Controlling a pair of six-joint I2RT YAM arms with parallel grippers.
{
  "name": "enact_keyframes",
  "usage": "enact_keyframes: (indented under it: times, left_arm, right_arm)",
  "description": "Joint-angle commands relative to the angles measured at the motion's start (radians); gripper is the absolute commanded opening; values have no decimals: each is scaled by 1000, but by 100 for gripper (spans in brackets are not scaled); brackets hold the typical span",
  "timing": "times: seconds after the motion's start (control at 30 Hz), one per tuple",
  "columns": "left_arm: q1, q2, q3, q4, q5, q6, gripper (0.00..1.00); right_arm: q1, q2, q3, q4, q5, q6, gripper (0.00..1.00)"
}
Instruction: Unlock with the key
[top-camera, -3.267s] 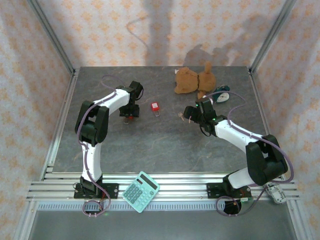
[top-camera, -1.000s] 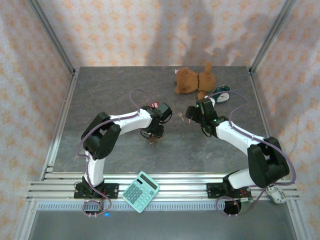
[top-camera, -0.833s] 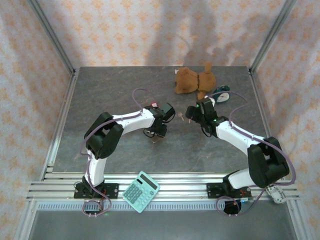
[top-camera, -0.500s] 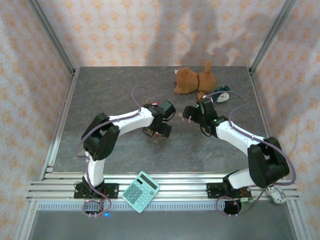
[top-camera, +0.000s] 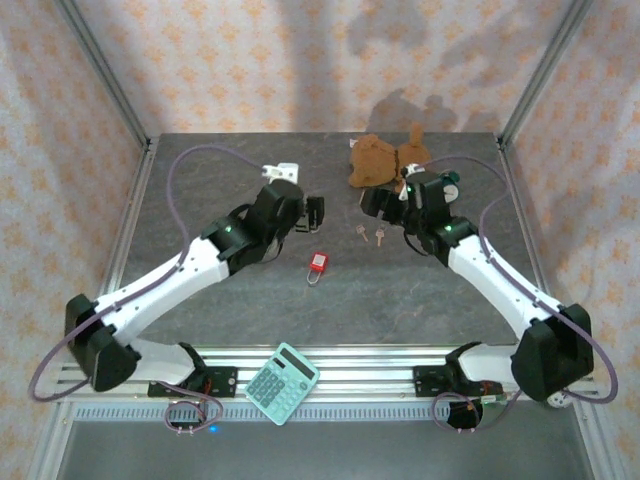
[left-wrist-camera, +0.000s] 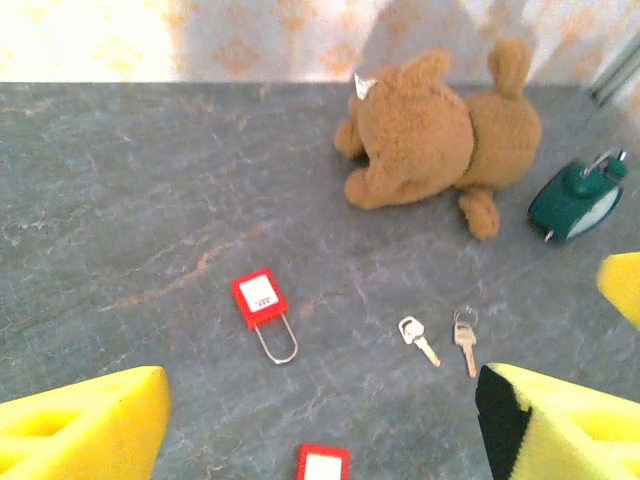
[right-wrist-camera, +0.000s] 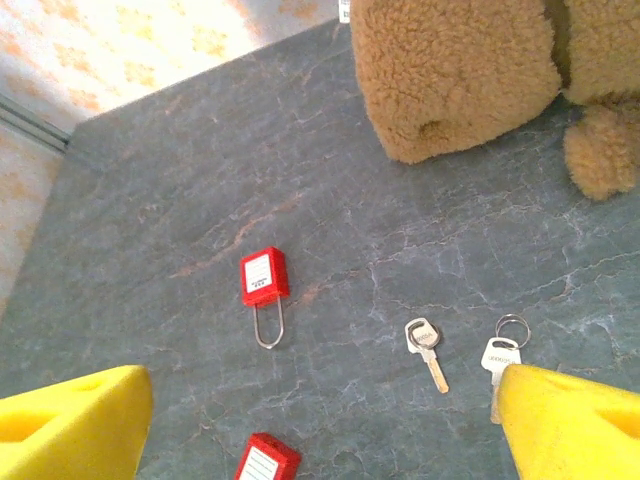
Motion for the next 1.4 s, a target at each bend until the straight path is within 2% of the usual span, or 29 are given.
enact_keyframes:
  times: [0.0, 0.1, 0.23, 0.33, 0.4, 0.47, 0.5, 0.6, 0.87, 1.23, 1.37]
  left_arm:
    - [-4, -63, -189, 372, -112, 50, 82]
    - [19, -138, -301, 501, -126, 22, 92]
    - [100, -182, -314, 460, -23, -69, 96]
    - [125, -180, -303, 343, -27, -169, 96]
    - [132, -182, -327, 290, 20, -233, 97]
    - [137, -185, -405, 367, 190, -229, 96]
    - [135, -187, -457, 420, 268, -239, 96]
    - [136, -216, -619, 569, 397, -297, 92]
    - [135, -406, -808, 593, 374, -366, 91]
    - [134, -433, -830, 540, 386, -369, 90]
    - [135, -441, -836, 539, 388, -372, 90]
  right_arm:
    - [5, 35, 32, -178, -48, -69, 86]
    - [6, -20, -54, -70, -45, -60, 86]
    - [4, 38, -13, -140, 104, -86, 78]
    - [-5, 153, 48, -188, 135, -121, 56]
    - [-21, 247, 78, -196, 109, -154, 39]
    - [-42, 324, 108, -207, 52, -215, 29]
    - [-55, 356, 116, -201, 45, -229, 28]
    - [-110, 437, 142, -183, -4, -226, 28]
    - [-156, 553, 205, -189, -54, -229, 36]
    - [-165, 648, 264, -178, -110, -221, 34]
    - [-166, 661, 269, -171, -128, -218, 30]
